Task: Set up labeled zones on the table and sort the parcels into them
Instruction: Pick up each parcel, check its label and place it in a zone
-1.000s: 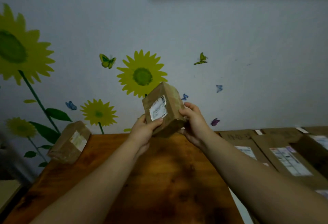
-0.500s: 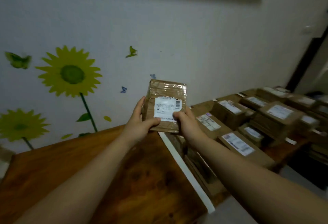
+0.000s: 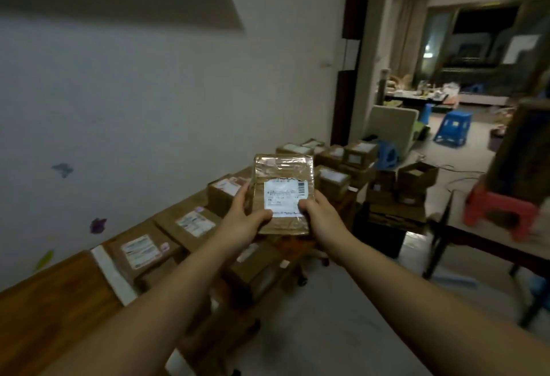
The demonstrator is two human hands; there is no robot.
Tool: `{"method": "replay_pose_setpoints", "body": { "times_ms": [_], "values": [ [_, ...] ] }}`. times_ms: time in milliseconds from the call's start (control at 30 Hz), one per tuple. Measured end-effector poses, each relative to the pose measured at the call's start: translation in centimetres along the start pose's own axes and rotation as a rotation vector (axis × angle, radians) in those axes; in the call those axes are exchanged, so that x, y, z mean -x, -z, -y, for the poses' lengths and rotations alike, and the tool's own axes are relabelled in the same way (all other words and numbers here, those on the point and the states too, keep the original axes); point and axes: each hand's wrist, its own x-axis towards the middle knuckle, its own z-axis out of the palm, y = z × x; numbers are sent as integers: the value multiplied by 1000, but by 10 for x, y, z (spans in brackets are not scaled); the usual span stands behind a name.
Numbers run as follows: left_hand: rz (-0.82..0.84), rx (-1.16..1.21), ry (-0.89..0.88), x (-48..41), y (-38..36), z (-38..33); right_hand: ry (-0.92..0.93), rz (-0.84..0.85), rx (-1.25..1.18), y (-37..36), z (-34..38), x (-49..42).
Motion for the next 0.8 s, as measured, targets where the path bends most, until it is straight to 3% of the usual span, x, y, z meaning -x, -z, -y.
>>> {"method": "replay_pose_setpoints", "body": {
  "times_ms": [167,333,500,800],
  "values": [
    [62,-2,49,-33,-123,-2,110,-106,168,123,-13,-7],
    [126,-84,70,-69,-199,-6,186,23,218,201,-27,-14],
    [188,-165,145,-115,-238,10,76,55,305,252,-52,-47],
    [140,-48,199,-263,-269,49,45,45,710,298,-83,-195]
  ]
}}
